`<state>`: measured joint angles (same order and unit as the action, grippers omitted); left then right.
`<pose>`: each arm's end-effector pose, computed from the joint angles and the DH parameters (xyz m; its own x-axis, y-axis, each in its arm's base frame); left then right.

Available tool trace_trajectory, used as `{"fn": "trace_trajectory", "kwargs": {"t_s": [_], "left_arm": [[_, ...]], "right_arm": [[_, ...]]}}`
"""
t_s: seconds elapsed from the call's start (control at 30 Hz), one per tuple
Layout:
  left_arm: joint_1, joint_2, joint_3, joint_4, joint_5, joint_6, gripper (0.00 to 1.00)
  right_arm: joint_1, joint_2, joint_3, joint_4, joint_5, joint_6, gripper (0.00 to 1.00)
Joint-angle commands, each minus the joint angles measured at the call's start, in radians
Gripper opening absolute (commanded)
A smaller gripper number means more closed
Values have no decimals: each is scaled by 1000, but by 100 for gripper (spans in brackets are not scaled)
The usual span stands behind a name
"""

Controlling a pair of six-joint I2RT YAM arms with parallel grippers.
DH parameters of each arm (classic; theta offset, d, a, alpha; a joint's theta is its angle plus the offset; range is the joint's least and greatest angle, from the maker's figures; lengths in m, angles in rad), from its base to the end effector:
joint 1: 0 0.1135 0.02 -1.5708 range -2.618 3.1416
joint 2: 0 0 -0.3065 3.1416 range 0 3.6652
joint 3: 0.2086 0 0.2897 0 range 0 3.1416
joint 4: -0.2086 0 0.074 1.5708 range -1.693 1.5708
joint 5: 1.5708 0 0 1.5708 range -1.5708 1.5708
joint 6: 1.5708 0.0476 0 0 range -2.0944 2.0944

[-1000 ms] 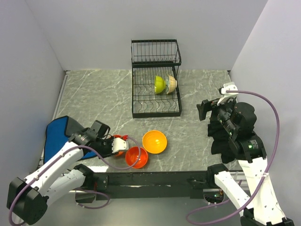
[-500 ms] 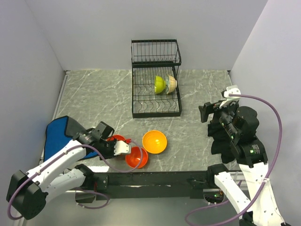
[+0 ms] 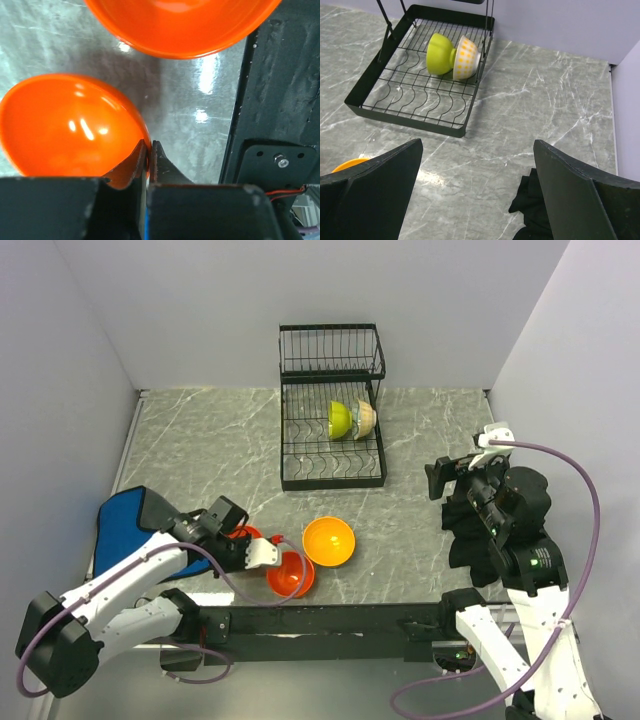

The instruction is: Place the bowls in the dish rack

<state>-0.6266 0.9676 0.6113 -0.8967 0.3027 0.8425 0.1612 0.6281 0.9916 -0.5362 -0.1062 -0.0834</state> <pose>0.1294 -0.1112 0.2098 -0.0381 0.9070 -0.4193 0.9970 0.0626 0.0447 0.1325 0.0267 0.4296 -0.1471 -0.1078 -0.9832 -0.2759 0.9591 -0.0639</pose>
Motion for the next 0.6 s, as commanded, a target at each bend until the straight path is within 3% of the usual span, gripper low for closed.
{"fn": "trace_trajectory", "kwargs": {"t_s": [0.0, 0.1, 0.3, 0.47, 0.57], "left_arm": [[-4, 34, 86, -86, -16, 4, 1], [-4, -22, 73, -85, -56, -63, 1], [-4, -32, 73, -47, -33, -37, 1], [50, 12, 151, 195, -54, -34, 1], [138, 101, 254, 292, -1, -39, 1]], "right_arm": [[-11, 13, 16, 35, 2, 1, 100], [-11, 25, 30, 27, 10, -7, 100], [-14, 83, 48, 48, 14, -3, 100], [-25, 160, 85, 85, 8, -6, 100], [-26, 228, 119, 99, 14, -25, 100]]}}
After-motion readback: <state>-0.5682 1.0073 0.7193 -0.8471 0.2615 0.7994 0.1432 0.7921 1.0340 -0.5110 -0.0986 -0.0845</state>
